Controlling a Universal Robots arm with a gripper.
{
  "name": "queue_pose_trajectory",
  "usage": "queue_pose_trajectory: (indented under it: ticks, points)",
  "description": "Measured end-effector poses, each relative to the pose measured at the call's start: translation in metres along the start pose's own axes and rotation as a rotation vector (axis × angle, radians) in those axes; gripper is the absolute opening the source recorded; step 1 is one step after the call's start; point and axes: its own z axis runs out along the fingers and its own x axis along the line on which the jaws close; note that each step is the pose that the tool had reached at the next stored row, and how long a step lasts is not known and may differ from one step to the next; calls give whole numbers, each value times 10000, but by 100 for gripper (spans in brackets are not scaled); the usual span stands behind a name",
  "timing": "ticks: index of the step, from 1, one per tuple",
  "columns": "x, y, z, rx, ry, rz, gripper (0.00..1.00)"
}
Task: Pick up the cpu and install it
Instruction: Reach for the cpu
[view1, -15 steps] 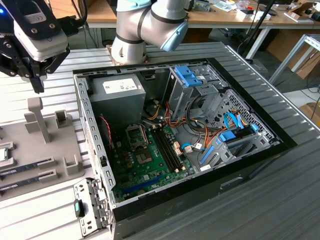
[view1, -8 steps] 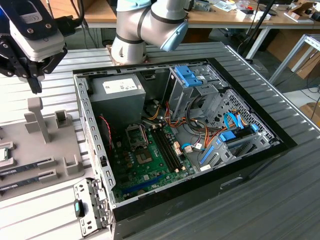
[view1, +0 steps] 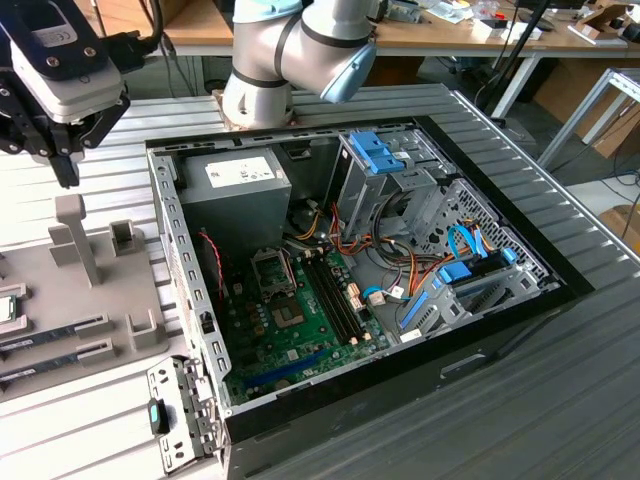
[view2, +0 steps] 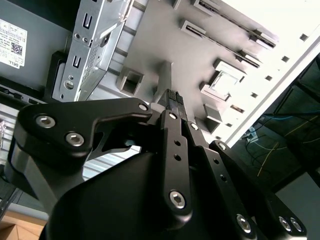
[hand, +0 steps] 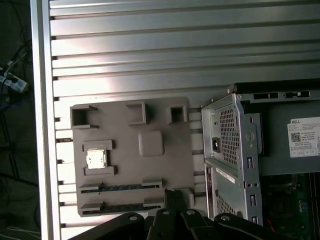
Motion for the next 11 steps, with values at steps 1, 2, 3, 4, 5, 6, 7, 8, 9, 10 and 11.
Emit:
queue_pose_trajectory:
  ticks: [1, 2, 3, 4, 5, 6, 7, 8, 9, 10, 11]
  points:
    - [4, 0, 0, 0, -1, -1, 11]
    - [9, -1, 0, 0, -1, 0, 11]
    - [12, -1, 0, -1, -1, 0, 11]
    - [17, -1, 0, 0, 0, 0, 11]
    - [20, -1, 0, 0, 0, 0, 11]
    - [25, -2, 0, 0, -1, 0, 11]
    - [30, -2, -1, 0, 0, 0, 11]
    - [36, -3, -1, 0, 0, 0, 11]
    - [39, -3, -1, 0, 0, 0, 11]
    - [44, -3, -1, 0, 0, 0, 11]
    - [49, -4, -1, 0, -1, -1, 11]
